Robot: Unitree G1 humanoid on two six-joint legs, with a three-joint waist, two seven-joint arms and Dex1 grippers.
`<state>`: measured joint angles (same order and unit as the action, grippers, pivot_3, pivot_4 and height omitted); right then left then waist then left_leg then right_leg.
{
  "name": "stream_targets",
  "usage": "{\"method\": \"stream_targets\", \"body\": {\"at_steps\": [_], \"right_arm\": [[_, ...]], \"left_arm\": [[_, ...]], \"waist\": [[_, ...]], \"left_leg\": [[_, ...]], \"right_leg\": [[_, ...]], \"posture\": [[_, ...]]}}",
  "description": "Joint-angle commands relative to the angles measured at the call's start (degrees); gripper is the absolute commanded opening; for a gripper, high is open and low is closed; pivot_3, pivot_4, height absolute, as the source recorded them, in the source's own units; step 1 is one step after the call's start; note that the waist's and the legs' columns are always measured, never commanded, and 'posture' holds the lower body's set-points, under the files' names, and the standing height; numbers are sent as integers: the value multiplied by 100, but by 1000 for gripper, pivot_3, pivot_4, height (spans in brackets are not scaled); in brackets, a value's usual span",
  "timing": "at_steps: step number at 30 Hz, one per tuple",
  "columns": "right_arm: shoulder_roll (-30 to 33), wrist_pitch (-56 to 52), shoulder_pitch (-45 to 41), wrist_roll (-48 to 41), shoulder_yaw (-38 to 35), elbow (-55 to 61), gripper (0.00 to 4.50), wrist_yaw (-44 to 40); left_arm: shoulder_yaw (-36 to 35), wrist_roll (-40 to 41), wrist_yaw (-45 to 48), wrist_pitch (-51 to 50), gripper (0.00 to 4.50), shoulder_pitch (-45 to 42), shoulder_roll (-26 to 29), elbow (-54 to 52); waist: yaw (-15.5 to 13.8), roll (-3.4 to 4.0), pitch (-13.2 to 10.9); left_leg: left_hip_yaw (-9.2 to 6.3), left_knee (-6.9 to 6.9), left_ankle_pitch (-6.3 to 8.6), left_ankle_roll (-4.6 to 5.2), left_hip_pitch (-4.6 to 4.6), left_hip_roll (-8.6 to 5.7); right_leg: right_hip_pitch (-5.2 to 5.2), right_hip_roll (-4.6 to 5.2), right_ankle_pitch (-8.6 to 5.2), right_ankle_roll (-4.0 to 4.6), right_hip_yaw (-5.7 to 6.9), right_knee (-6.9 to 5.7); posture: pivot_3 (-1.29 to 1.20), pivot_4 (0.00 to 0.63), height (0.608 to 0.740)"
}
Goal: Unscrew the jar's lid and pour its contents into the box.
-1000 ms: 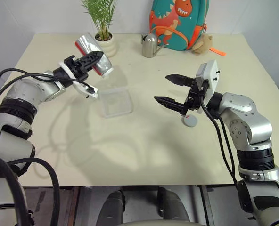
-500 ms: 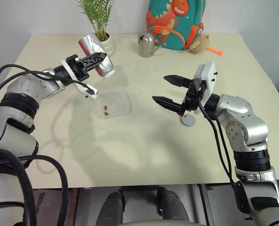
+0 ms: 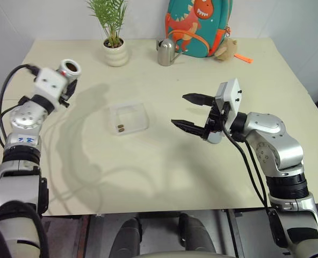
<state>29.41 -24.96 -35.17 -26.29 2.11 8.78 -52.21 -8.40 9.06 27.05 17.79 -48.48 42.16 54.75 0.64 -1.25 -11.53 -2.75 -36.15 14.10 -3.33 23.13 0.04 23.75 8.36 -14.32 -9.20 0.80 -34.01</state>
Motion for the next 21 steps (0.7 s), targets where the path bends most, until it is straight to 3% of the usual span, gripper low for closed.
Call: {"method": "stream_targets", "body": {"at_steps": [1, 8, 16, 21], "right_arm": [[25, 104, 19, -1, -12, 262, 4476, -24], [8, 50, 143, -5, 0, 397, 4476, 20], [34, 57, 178, 37, 21, 409, 4476, 6], [36, 75, 150, 32, 22, 384, 4500, -41]], "left_arm": [[-740, 894, 48, -1188, 1933, 560, -127, -1064], [-1315, 1087, -349, -1658, 1933, 1383, -363, -1877], [-1485, 1133, -148, -1524, 1933, 1754, -538, -1694], [-1515, 984, -256, -1345, 3573, 2010, -529, -1826]], "waist": [[7, -3, 2], [-8, -23, 13], [-42, -27, 16], [-43, -30, 18]], "left_leg": [[0, -1, 0, 0, -1, 0], [-3, -11, 9, 17, -7, 0], [-2, -9, 8, 17, -16, 0], [-2, -8, 8, 17, -15, 0]], "right_leg": [[0, 0, 0, 0, 0, -1], [-4, 0, 7, 5, -1, -13], [-10, 0, 15, 9, -1, -9], [-10, -1, 16, 9, -1, -5]], "posture": [[0, 150, 740], [0, 150, 740], [0, 150, 740], [0, 150, 740]]}}
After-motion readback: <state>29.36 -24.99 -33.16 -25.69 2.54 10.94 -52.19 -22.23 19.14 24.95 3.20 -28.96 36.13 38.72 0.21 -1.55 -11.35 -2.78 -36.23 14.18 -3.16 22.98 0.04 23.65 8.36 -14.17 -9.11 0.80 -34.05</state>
